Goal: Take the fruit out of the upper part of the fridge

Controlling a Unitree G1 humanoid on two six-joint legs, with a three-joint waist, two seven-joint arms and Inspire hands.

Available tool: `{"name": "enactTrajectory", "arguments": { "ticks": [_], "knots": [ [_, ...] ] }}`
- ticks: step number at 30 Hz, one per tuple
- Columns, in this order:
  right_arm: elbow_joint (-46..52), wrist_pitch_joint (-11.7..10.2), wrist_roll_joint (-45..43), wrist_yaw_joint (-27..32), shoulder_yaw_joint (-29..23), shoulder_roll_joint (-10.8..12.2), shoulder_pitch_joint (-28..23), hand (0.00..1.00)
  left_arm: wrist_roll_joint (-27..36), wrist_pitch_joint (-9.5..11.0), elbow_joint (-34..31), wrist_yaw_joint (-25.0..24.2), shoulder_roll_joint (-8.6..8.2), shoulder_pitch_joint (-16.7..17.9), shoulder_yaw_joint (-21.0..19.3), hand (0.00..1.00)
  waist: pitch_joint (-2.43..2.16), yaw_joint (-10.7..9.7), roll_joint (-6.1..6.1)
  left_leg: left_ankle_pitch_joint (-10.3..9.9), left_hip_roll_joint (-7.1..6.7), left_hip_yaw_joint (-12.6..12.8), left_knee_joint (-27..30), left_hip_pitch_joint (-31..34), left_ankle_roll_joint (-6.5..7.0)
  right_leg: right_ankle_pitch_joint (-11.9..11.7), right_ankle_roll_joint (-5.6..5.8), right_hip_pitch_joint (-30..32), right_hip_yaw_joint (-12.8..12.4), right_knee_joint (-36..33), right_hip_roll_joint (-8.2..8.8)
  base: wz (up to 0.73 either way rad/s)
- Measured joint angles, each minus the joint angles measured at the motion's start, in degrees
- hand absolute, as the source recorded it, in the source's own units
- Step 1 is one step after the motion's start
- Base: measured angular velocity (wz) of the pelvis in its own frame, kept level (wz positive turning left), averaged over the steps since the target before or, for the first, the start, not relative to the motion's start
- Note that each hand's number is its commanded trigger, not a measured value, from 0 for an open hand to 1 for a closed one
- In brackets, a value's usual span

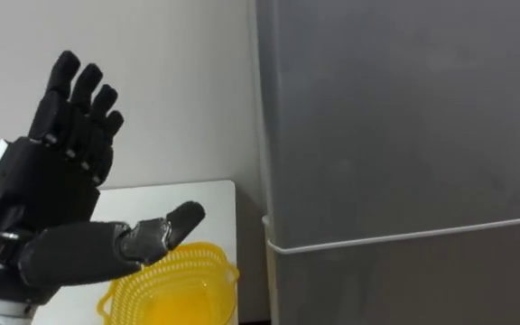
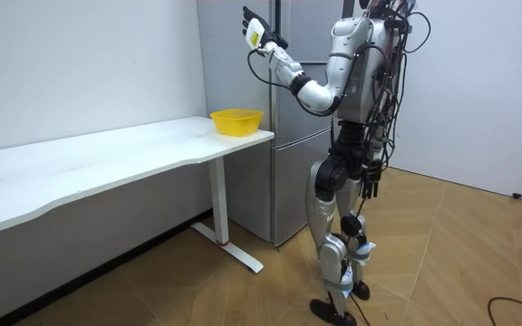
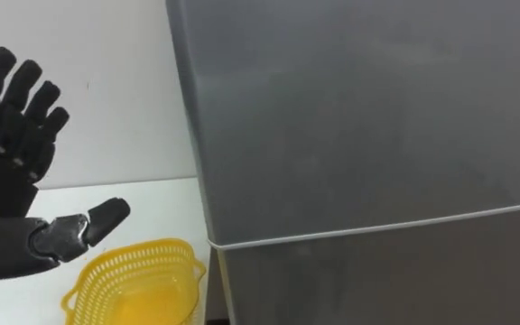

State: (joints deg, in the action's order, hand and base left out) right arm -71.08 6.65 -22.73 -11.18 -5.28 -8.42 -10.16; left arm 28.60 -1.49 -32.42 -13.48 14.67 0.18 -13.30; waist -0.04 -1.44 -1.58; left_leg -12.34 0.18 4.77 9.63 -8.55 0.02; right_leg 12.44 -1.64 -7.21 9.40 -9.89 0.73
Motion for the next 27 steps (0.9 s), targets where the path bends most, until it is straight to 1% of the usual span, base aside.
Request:
{"name": "enactTrajectory", "arguments": {
  "ticks": [3, 8, 10, 12, 15, 19, 20, 21, 23, 27],
  "knots": [
    [0.3, 0.6, -0.2, -0.2, 0.0, -0.3, 0.1, 0.0, 0.0, -1.0, -1.5, -3.0, 0.0, 0.0, 0.0, 0.0, -0.02, 0.0, -0.26, 0.0, 0.0, 0.5, 0.0, 0.4, 0.0, 0.0, 0.0, 0.2, 0.0, 0.0, 0.02, 0.01],
    [0.5, 1.0, -0.3, -0.3, 0.0, -0.3, 0.0, 0.0, 0.0, -1.2, -2.4, -7.9, -0.02, 0.0, 0.1, 0.0, -0.17, 0.0, -0.52, 0.0, 0.03, 1.0, 0.2, 0.8, 0.0, 0.0, 0.0, 0.7, -0.1, 0.0, 0.01, 0.01],
    [0.5, 1.0, -0.3, -0.3, 0.1, -0.3, 0.0, 0.0, 0.2, -1.5, -2.4, -9.3, -0.01, 0.0, 0.2, 0.0, -0.12, 0.0, -0.71, 0.0, 0.04, 1.0, 0.2, 0.8, 0.0, 0.0, 0.0, 0.7, -0.3, 0.0, 0.0, 0.0],
    [0.5, 1.0, -0.2, -0.2, 0.2, -0.5, 0.0, 0.0, 0.9, -2.2, -2.4, -10.6, -0.01, 0.0, 0.6, 0.0, -0.12, 0.0, -0.91, 0.0, 0.02, 1.1, 0.1, 0.8, 0.0, 0.0, 0.0, 0.8, -0.5, 0.0, -0.02, -0.03],
    [0.5, 0.9, -0.2, -0.1, 1.7, -0.8, 0.1, 0.0, 1.3, -2.3, -2.4, -13.0, -0.01, 0.1, 2.4, 0.0, -0.14, 0.0, -1.23, 0.0, 0.02, 1.2, 0.1, 0.9, 0.0, 0.0, 0.0, 0.9, -0.9, 0.0, -0.04, -0.07],
    [0.2, 0.9, -0.3, -0.2, 1.7, -1.3, 0.1, 0.0, 2.3, -2.7, -2.4, -13.9, 0.0, 0.1, 3.3, 0.0, -0.23, -0.3, -1.41, 0.0, 0.06, 1.2, 0.0, 0.8, 0.0, 0.0, -0.02, 0.6, -1.0, -0.2, -0.01, -0.02],
    [0.0, 0.9, -0.3, -0.1, 1.7, -1.5, 0.2, 0.0, 2.4, -2.8, -2.4, -14.3, 0.02, 0.1, 3.4, 0.0, -0.19, -0.4, -1.44, 0.0, 0.08, 1.2, 0.0, 0.6, 0.0, 0.0, -0.02, 0.4, -1.0, -0.4, -0.01, 0.0],
    [0.0, 0.9, -0.3, 0.1, 1.7, -1.6, 0.1, 0.0, 3.1, -2.8, -2.4, -14.6, 0.08, 0.1, 3.5, 0.0, -0.02, -0.6, -1.33, 0.0, 0.13, 1.2, 0.0, 0.4, 0.0, 0.0, -0.02, 0.4, -1.0, -0.6, -0.02, 0.0],
    [0.0, 0.9, -0.3, 0.3, 1.7, -1.7, 0.1, 0.0, 4.5, -2.9, -2.4, -14.8, 0.09, 0.1, 3.5, 0.0, -0.01, -0.8, -1.35, 0.0, 0.15, 1.4, 0.0, 0.2, 0.0, 0.0, -0.02, 0.4, -1.2, -0.7, -0.02, -0.02],
    [-0.1, 0.9, -0.2, 0.4, 1.7, -1.7, 0.4, 0.0, 5.0, -2.9, -2.4, -14.9, 0.15, 0.1, 3.9, 0.0, -0.01, -1.2, -1.37, 0.0, 0.14, 1.4, 0.0, 0.2, 0.0, 0.0, -0.02, 0.4, -1.2, -0.7, 0.0, -0.01]
  ]
}}
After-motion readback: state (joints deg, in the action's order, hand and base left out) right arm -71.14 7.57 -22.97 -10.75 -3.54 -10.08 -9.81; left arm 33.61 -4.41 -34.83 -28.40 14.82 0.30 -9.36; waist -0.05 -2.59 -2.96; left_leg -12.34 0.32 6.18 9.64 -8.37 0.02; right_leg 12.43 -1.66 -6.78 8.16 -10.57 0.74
